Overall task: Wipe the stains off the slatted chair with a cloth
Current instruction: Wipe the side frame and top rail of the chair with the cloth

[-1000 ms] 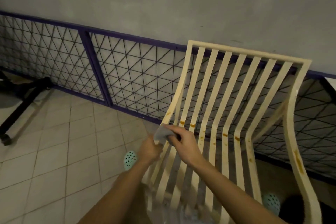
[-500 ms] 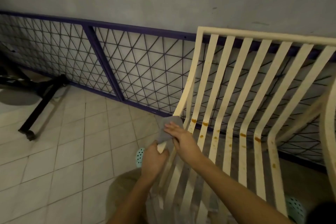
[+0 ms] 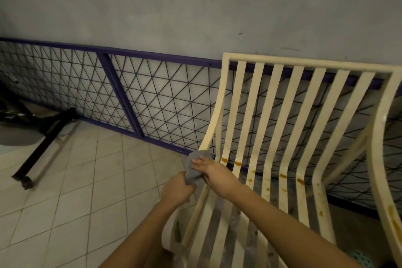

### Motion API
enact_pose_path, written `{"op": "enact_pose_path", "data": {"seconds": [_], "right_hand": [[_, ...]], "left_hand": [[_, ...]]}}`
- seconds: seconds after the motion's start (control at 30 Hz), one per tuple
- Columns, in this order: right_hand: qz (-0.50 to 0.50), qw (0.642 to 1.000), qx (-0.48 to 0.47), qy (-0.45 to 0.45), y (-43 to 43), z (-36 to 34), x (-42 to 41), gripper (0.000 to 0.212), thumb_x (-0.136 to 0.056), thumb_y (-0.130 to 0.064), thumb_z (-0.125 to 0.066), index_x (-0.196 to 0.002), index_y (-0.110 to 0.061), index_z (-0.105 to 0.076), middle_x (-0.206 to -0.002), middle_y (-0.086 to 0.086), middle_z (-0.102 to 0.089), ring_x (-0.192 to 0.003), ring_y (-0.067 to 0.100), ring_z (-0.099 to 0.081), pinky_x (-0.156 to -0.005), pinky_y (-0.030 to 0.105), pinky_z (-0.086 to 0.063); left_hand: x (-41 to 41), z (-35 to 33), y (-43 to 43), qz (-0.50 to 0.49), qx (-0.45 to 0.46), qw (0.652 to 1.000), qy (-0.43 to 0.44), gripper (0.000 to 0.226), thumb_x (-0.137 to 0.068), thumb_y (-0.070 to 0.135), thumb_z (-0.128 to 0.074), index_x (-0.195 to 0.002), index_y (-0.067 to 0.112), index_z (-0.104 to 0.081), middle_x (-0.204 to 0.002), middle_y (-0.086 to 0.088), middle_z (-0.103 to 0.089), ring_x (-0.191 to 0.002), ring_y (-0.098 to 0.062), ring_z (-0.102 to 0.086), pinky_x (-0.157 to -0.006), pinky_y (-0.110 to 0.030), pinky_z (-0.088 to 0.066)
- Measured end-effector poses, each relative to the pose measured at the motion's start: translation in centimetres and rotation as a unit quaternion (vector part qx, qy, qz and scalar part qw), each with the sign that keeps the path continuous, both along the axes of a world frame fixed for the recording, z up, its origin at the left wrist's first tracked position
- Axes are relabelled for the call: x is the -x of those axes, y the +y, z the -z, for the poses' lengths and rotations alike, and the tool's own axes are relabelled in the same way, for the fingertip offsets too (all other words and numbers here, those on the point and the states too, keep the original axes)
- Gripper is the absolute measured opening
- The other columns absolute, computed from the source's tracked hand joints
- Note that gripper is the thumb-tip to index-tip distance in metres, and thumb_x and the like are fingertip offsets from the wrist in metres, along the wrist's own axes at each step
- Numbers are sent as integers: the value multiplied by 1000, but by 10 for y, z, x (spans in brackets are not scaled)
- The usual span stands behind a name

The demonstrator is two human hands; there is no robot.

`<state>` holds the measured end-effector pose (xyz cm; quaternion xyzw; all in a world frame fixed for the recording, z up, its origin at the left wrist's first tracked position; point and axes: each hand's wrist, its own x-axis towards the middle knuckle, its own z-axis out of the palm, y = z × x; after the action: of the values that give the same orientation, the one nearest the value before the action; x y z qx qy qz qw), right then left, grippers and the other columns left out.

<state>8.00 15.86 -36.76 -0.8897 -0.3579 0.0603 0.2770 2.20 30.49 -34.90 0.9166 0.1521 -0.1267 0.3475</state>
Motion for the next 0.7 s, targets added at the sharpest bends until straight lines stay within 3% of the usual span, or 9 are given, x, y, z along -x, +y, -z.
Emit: {"op": "enact_pose_path", "data": {"seconds": [0.13,0.33,0.47,0.57,0.7], "right_hand": [[14,1000,-6,-11,4,1,-17,55,-98,-3,-48,-151,-9,-30,-160,7,-19,-148,15,-5,-122,37,-7],[37,998,-2,-49,-13,22,-50,56,-103,-14,-41,-153,-30,-24,-161,-14,-9,-149,8,4,-122,34,-4],[122,977,-159,69,8,29,-33,52,-103,-8,-40,-151,-24,-31,-159,-16,-10,-148,4,-7,-123,27,-11],[136,963,-208,108,19,31,5,48,-104,-14,-39,-150,-23,-35,-160,-20,-12,-145,-2,-15,-119,21,-20],[113,961,-215,134,23,23,44,47,-104,-32,-41,-150,-28,-33,-160,-22,-10,-145,-6,-12,-116,17,-20]], "left_hand": [[-35,0,-6,45,22,998,-29,5,-88,21,-59,-83,23,-58,-88,-8,-70,-79,-26,-68,-76,-43,-57],[-50,20,-2,0,97,991,-92,12,-81,35,-64,-83,23,-61,-78,-1,-69,-70,-20,-68,-69,-44,-58],[-46,18,-1,-30,139,980,-141,16,-92,24,-56,-78,20,-61,-73,1,-65,-70,-17,-63,-63,-29,-49],[-43,11,-1,-90,197,961,-171,24,-99,11,-43,-89,20,-63,-82,4,-65,-75,-5,-60,-64,-14,-44],[-42,9,2,-133,245,934,-223,32,-96,2,-38,-100,19,-65,-103,-3,-68,-90,-8,-63,-76,-21,-51]]}}
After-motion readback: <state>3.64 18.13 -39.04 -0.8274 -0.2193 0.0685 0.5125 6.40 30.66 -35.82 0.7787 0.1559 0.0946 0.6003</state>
